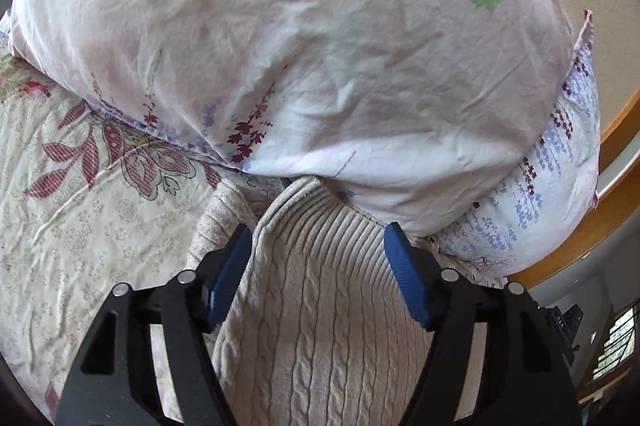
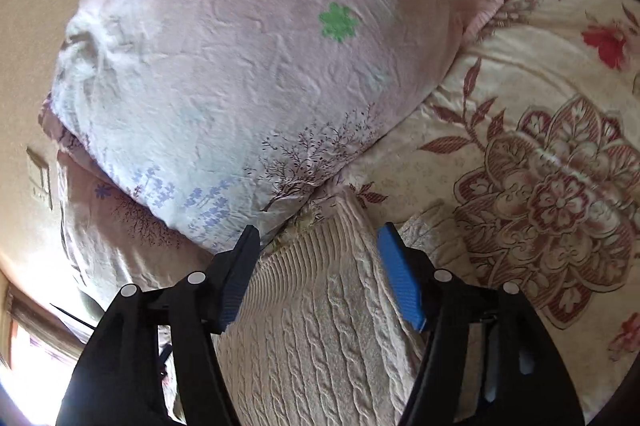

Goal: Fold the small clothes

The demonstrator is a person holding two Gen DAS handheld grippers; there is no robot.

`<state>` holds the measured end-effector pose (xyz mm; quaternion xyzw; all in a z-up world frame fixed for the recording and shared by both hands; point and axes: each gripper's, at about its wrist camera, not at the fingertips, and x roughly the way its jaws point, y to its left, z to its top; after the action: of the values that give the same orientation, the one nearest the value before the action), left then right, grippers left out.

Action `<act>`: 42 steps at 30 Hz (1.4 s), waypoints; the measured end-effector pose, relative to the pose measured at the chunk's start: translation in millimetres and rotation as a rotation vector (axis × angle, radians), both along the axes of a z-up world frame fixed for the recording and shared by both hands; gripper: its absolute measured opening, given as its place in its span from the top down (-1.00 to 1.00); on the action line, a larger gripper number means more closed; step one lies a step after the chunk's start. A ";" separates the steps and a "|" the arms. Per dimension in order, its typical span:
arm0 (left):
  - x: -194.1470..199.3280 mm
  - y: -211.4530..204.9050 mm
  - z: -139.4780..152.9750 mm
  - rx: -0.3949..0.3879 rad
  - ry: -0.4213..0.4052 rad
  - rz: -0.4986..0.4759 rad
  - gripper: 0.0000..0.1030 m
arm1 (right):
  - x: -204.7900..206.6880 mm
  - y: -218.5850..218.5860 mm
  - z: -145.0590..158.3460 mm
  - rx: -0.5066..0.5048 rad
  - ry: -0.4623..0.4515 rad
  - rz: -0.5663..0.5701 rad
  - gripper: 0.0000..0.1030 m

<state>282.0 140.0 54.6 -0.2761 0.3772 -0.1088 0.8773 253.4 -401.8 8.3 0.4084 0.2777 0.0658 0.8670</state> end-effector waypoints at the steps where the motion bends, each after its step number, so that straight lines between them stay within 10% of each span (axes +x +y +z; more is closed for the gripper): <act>1: -7.6 0.9 4.7 0.027 -0.010 -0.020 -0.46 | -7.0 -0.4 3.7 -0.047 0.001 0.008 -0.25; 8: -56.9 3.3 1.7 0.241 -0.018 -0.090 -0.48 | -33.2 3.6 -9.9 -0.192 0.063 0.096 0.13; 15: -71.9 0.5 -9.1 0.267 0.005 -0.127 -0.40 | -28.6 10.4 -27.5 -0.233 0.116 0.115 0.25; 20: -69.8 -10.4 -23.0 0.318 0.057 -0.141 0.22 | -25.6 15.4 -34.8 -0.275 0.139 0.146 0.79; 25: -71.6 -11.7 -28.3 0.352 0.070 -0.133 0.73 | -39.6 18.2 -27.8 -0.283 0.114 0.124 0.82; 31: -84.3 3.9 -34.6 0.318 0.061 -0.124 0.80 | -52.3 16.1 -35.5 -0.289 0.146 0.079 0.82; 36: -88.8 1.4 -30.3 0.319 0.018 -0.112 0.28 | -49.3 31.3 -24.9 -0.412 0.152 0.069 0.72; 38: -93.3 -0.1 -19.2 0.344 -0.021 -0.058 -0.56 | -55.5 41.6 -12.3 -0.481 0.126 0.038 0.24; 41: -97.1 -0.5 -2.6 0.404 -0.079 0.001 -0.75 | -60.5 62.6 6.0 -0.525 0.062 0.022 -0.76; 42: -94.7 -1.1 0.4 0.407 -0.079 0.012 -0.81 | -59.9 73.1 11.6 -0.537 0.037 0.034 -0.79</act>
<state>187.3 138.9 55.1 -0.0910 0.3552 -0.0359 0.9297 193.5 -328.7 19.9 0.1601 0.3079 -0.0032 0.9378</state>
